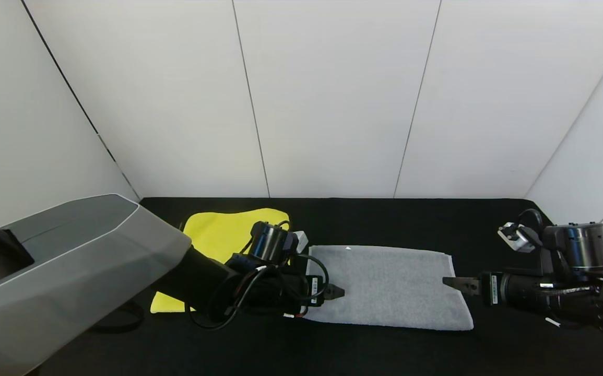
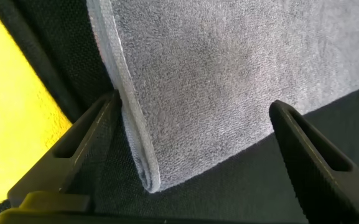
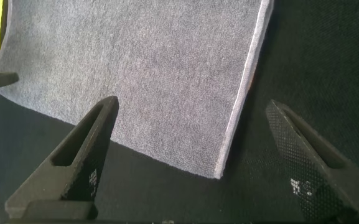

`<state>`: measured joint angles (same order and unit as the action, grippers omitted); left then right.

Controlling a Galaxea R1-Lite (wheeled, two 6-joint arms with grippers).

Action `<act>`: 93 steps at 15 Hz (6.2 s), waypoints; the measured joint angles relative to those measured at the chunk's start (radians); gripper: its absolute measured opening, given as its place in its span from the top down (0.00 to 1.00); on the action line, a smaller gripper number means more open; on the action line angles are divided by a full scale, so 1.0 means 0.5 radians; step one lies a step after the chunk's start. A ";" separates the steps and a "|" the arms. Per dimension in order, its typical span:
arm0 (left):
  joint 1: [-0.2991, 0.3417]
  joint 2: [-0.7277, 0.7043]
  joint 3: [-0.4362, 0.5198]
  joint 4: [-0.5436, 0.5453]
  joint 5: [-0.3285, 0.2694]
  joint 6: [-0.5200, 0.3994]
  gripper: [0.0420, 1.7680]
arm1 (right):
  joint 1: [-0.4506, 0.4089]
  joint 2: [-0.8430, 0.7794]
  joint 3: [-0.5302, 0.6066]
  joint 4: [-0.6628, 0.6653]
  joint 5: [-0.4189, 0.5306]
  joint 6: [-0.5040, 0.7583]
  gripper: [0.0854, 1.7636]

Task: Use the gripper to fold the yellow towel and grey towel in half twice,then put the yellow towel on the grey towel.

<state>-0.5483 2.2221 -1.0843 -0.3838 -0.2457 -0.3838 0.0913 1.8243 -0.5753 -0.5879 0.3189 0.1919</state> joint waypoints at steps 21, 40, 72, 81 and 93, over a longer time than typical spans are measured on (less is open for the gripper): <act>0.083 -0.066 0.007 0.015 0.006 -0.014 0.93 | -0.017 0.010 0.017 0.004 -0.001 0.005 0.04; 0.186 -0.267 -0.298 0.425 0.387 0.362 0.93 | -0.014 0.003 0.031 0.005 -0.001 0.011 0.03; -0.347 -0.204 -0.529 0.407 0.824 0.510 0.24 | -0.102 -0.001 0.017 -0.014 0.003 0.013 0.03; 0.153 -0.297 -0.480 0.413 0.578 0.127 0.10 | 0.110 -0.078 0.089 -0.280 0.209 0.468 0.03; 1.178 -0.522 -0.094 0.394 0.077 0.309 0.05 | 0.715 0.131 -0.706 -0.136 0.207 0.486 0.03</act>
<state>0.0409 1.9613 -1.1311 -0.1870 -0.2072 -0.2294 0.4487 1.8900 -0.9285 -0.6557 0.4223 0.4347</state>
